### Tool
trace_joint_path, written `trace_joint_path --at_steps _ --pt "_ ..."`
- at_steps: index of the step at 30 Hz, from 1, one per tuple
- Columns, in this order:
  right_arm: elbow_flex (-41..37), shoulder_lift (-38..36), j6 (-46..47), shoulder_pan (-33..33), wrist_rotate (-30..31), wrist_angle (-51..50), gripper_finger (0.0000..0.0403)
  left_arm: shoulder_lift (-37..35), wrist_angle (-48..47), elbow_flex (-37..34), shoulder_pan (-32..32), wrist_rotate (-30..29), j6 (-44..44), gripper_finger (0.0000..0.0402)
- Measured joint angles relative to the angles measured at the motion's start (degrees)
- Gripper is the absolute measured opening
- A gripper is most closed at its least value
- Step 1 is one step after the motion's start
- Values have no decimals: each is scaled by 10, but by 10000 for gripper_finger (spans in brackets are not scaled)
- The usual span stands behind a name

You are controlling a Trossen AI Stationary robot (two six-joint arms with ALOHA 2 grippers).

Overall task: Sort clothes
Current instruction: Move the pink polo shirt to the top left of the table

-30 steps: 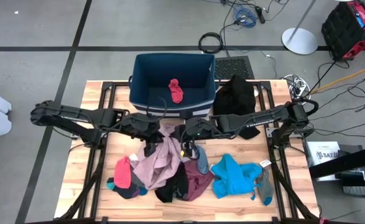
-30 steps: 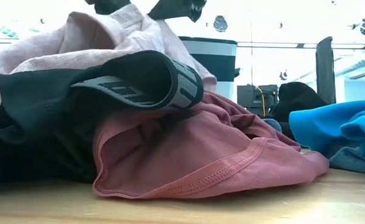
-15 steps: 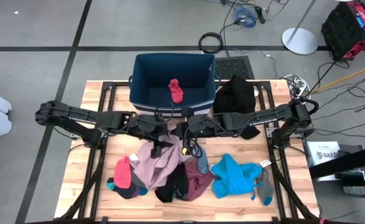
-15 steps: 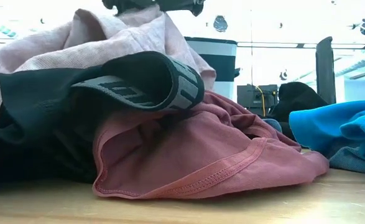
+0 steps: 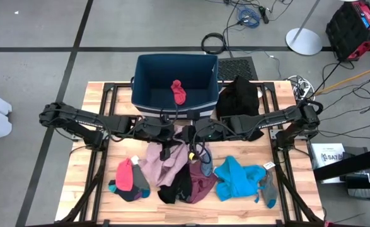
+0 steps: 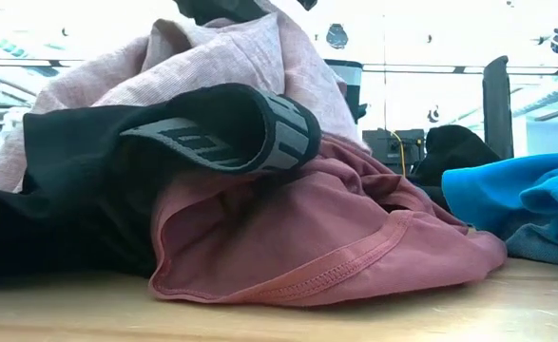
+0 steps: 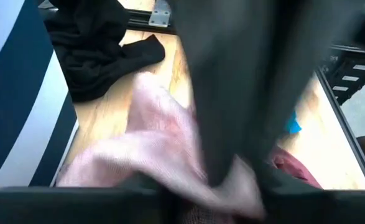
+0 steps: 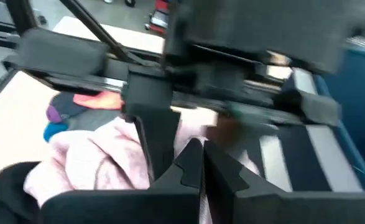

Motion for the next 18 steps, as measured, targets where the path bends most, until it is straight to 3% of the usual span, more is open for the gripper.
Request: trace_joint_path --at_steps 3,11,18 --pt "0 -14 10 0 1 -20 0 0 1 0 -6 -2 9 21" --pt "0 -42 33 0 -6 -108 4 -1 2 0 -9 -12 10 16" --pt "0 -64 36 16 -20 -117 91 -13 -6 0 -8 -12 -2 14"
